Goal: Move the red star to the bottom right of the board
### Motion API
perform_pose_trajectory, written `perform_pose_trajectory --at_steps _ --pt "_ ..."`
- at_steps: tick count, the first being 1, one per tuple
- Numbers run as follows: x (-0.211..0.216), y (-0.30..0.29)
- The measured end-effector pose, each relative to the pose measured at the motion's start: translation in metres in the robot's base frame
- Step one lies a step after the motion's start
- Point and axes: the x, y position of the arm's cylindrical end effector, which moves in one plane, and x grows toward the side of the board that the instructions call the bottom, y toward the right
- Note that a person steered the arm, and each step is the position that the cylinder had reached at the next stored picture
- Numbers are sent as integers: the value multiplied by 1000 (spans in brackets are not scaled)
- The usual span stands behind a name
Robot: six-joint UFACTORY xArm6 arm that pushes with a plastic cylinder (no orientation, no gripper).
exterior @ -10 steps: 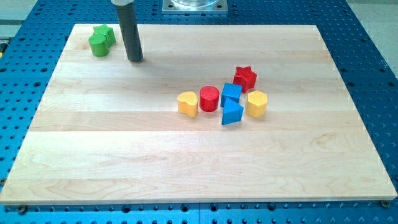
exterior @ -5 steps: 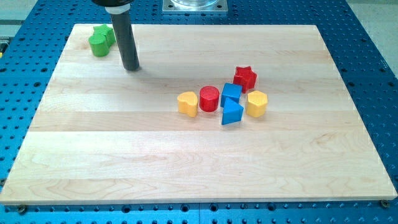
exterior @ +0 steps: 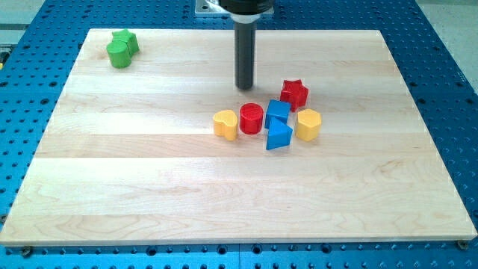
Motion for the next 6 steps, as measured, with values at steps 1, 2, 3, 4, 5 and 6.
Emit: perform_pose_trajectory --at_steps 1,2,3,4,5,6 --pt "4 46" --pt "42 51" --pt "67 93" --pt "113 116" --pt "152 143" --pt "193 154"
